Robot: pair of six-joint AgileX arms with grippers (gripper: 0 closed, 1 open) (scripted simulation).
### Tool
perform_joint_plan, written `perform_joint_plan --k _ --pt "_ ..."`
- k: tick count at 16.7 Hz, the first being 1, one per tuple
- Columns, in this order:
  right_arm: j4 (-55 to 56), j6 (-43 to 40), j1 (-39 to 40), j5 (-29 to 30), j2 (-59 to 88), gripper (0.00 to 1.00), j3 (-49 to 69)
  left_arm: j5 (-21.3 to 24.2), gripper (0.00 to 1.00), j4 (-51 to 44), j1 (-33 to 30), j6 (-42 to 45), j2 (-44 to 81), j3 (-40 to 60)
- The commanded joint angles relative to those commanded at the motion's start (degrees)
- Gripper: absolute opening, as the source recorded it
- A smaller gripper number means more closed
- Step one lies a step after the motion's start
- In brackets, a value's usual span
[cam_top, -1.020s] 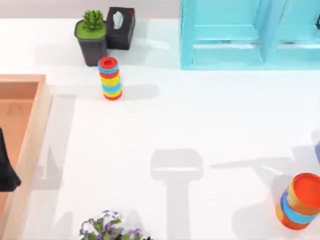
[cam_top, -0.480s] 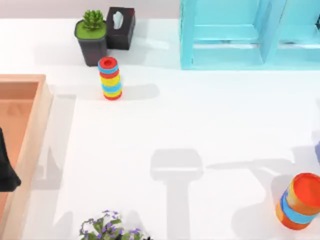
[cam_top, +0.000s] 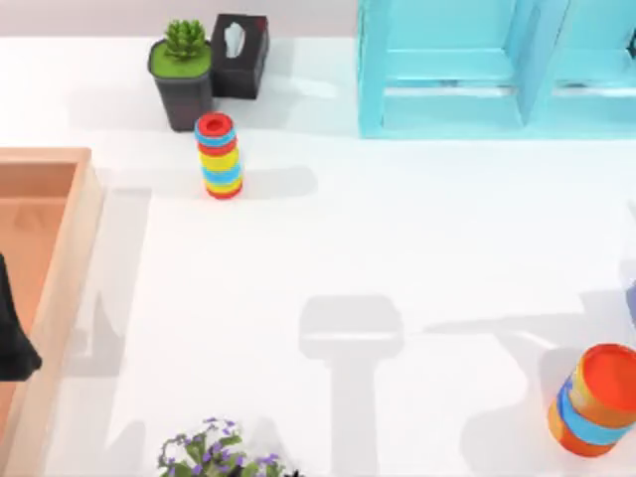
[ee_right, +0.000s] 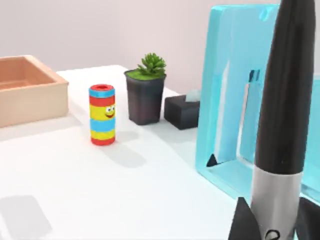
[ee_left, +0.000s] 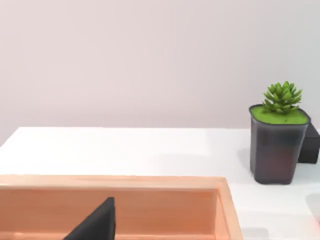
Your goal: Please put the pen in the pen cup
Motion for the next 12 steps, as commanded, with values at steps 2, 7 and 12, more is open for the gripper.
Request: perform_joint_plan --k 2,7,12 --pt "0.00 0.00 0.00 0.00 0.00 0.53 0.00 0.00 1.00 0.00 0.00 0.00 0.00 0.00" --pt "0.00 0.00 0.00 0.00 0.00 0.90 0.00 0.00 1.00 0.00 0.00 0.00 0.00 0.00" --pt "0.00 0.00 0.00 0.00 0.00 1.00 0.00 0.00 1.00 0.00 0.00 0.00 0.00 0.00"
